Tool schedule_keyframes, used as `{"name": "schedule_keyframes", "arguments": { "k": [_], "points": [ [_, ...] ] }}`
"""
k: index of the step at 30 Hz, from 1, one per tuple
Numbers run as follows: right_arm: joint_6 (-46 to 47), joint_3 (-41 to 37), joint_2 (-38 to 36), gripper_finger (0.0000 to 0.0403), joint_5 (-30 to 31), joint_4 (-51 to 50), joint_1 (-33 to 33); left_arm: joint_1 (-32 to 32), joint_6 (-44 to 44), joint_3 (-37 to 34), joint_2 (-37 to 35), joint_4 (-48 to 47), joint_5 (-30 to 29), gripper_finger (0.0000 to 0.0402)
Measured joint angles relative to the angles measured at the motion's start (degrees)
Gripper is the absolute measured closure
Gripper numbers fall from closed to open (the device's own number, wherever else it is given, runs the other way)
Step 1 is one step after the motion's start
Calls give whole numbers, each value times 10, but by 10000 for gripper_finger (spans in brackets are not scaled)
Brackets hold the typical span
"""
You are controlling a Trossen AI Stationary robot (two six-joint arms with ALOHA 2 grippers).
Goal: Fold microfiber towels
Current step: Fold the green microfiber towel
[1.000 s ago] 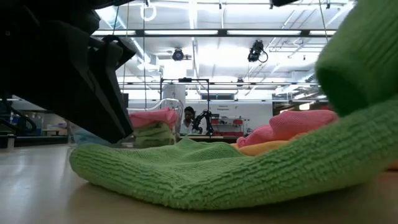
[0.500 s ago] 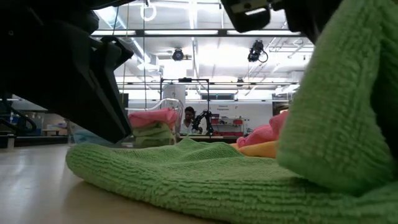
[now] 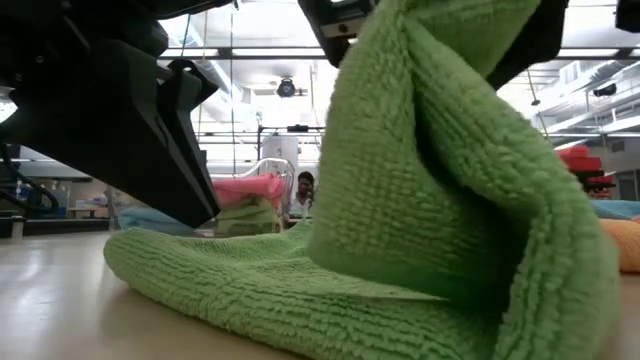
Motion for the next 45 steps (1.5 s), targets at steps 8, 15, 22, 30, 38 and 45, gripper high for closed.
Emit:
{"name": "schedule_keyframes", "arguments": {
  "k": [8, 15, 22, 30, 38, 45],
  "points": [
    [8, 27, 0, 363, -31, -29, 2, -1, 14, 0, 0, 8, 0, 346],
    [20, 15, 0, 363, -48, -10, 2, 0, 16, 0, 0, 41, 0, 348],
    [52, 22, 0, 363, -30, -22, 2, -1, 63, 0, 5, 172, 2, 344],
    [70, 22, 0, 363, 4, -20, -14, -5, 54, 1, 16, 218, 46, 348],
    [71, 22, 0, 363, 8, 2, -27, -20, 49, 0, 55, 279, 82, 341],
    [75, 10, 11, 363, -39, 22, -19, -33, 57, 0, 55, 268, 80, 353]
  ]
}}
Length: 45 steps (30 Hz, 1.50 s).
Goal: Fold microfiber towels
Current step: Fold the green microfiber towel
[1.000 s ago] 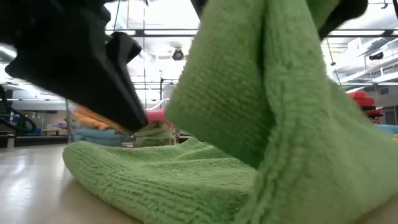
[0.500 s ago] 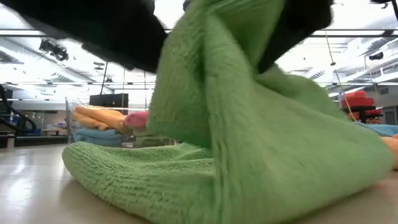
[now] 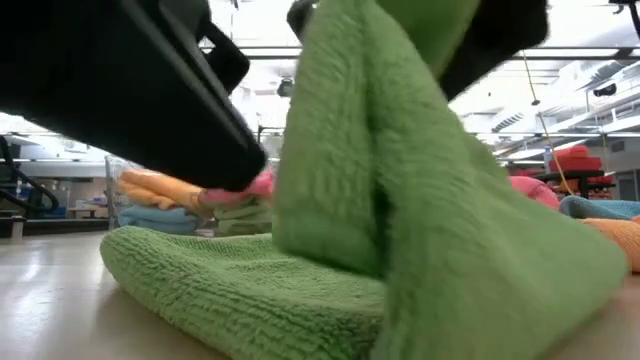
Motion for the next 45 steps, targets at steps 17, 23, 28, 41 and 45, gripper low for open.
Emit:
{"name": "schedule_keyframes", "arguments": {
  "k": [17, 23, 28, 41, 45],
  "points": [
    [-1, 15, 40, 363, 24, 29, -10, -34, -105, 0, -41, -255, -39, 367],
    [-13, 15, 47, 363, 26, 30, -21, -32, -151, 0, -45, -321, -58, 374],
    [-20, 15, 65, 363, 24, 38, -21, -31, -153, 0, -45, -333, -62, 373],
    [-28, 15, 66, 363, 37, 51, -33, -22, -148, 0, -45, -329, -85, 381],
    [-28, 22, 49, 363, 37, 31, -23, -23, -148, 0, -45, -328, -85, 380]
  ]
}}
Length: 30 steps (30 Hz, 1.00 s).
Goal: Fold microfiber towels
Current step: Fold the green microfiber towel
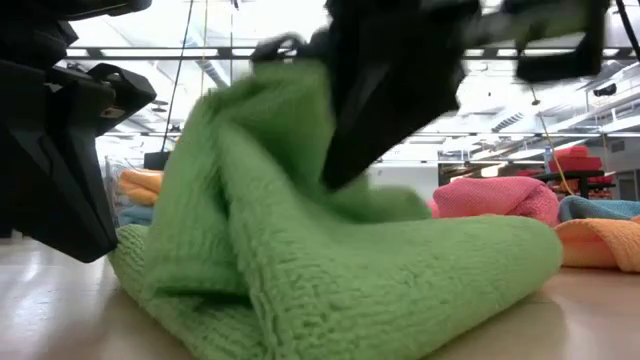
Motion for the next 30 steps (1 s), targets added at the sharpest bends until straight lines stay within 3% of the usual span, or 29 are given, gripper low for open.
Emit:
{"name": "schedule_keyframes", "arguments": {
  "k": [6, 19, 30],
  "points": [
    [4, 45, -4, 363, 1, -88, 29, 0, 0, 0, -3, 3, -7, 390],
    [74, 44, -5, 363, 0, -122, 87, 1, 6, 0, -8, 31, -8, 374],
    [89, 43, 2, 363, 72, -129, 137, 21, 56, 1, 9, 151, -26, 379]
  ]
}}
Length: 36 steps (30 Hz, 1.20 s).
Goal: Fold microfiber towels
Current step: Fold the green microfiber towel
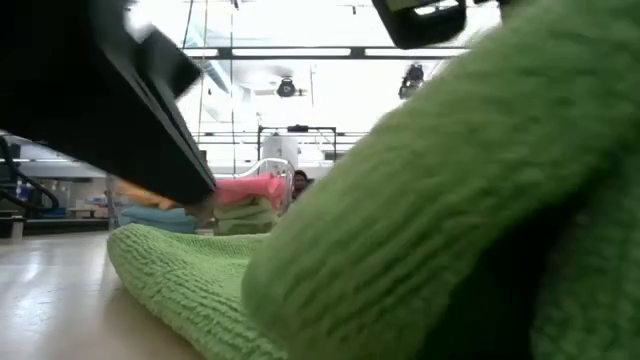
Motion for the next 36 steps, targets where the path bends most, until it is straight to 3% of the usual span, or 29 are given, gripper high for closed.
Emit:
{"name": "schedule_keyframes", "arguments": {
  "k": [9, 21, 31, 36],
  "points": [
    [53, -4, 3, 363, 3, 0, 25, 46, 4, 0, 41, 16, 6, 377],
    [108, -45, 4, 359, 5, 58, 29, 65, 18, 0, 41, -7, 7, 388],
    [195, -45, 4, 259, -14, 89, 48, 75, 4, 0, 39, -32, 4, 390],
    [221, -45, 4, 231, -14, 107, 63, 76, 4, 0, 39, -32, 4, 384]
  ]
}}
